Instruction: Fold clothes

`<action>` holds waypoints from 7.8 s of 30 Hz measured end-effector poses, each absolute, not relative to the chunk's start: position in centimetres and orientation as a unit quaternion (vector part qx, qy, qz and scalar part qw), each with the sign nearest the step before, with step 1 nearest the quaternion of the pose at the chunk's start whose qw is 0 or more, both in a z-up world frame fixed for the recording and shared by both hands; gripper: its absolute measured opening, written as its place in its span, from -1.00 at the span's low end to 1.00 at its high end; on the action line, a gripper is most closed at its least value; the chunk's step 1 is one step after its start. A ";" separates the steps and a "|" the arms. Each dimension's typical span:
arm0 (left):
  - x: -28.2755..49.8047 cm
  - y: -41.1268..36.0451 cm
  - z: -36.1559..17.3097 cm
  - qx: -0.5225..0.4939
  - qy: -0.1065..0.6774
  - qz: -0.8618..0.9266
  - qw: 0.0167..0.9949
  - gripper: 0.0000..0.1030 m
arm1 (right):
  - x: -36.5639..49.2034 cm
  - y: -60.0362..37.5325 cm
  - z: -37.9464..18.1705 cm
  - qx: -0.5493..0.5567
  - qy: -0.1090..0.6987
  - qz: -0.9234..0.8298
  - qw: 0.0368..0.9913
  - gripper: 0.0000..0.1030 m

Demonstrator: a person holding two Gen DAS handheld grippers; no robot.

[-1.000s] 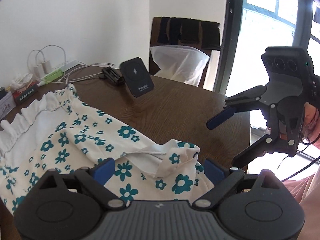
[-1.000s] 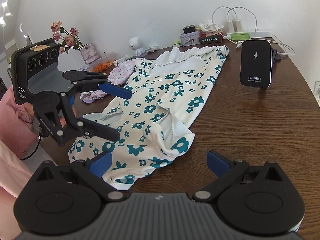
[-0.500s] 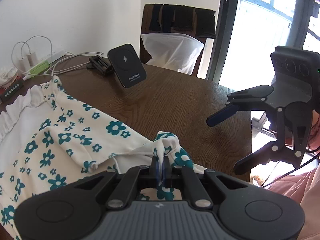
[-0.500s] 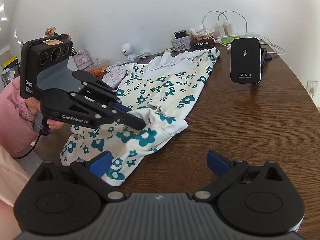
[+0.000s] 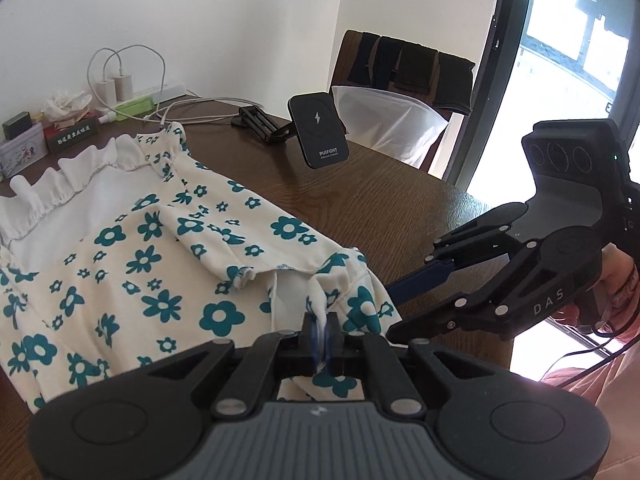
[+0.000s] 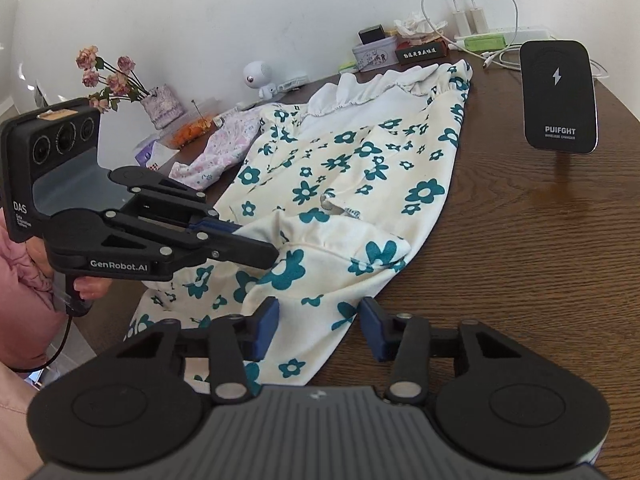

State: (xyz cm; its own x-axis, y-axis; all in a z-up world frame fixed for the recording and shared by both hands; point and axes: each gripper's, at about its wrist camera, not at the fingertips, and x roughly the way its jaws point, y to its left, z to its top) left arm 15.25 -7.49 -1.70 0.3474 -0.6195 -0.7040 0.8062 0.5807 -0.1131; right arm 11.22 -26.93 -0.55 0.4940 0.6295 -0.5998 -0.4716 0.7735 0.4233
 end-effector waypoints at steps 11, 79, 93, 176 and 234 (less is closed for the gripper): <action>14.4 -8.4 -2.8 0.144 0.368 -0.460 0.795 -0.89 | 9.7 -30.2 -1.3 0.186 0.407 0.242 0.861 -0.98; 14.1 -0.8 -2.4 0.277 0.377 -0.239 0.851 -0.41 | 16.4 -20.6 2.3 -0.183 0.342 0.287 0.876 0.02; 14.4 1.9 -1.7 0.248 0.374 -0.196 0.872 -1.00 | 18.4 -21.5 1.1 -0.172 0.342 0.241 0.892 -0.98; 15.4 9.1 1.0 0.124 0.309 -0.142 0.932 -0.27 | 42.9 1.8 5.6 -0.022 0.409 0.336 0.848 0.24; 35.7 10.1 -2.3 -0.048 0.426 -0.128 0.894 -0.96 | 22.1 -2.7 1.1 -0.283 0.309 0.516 0.747 -0.83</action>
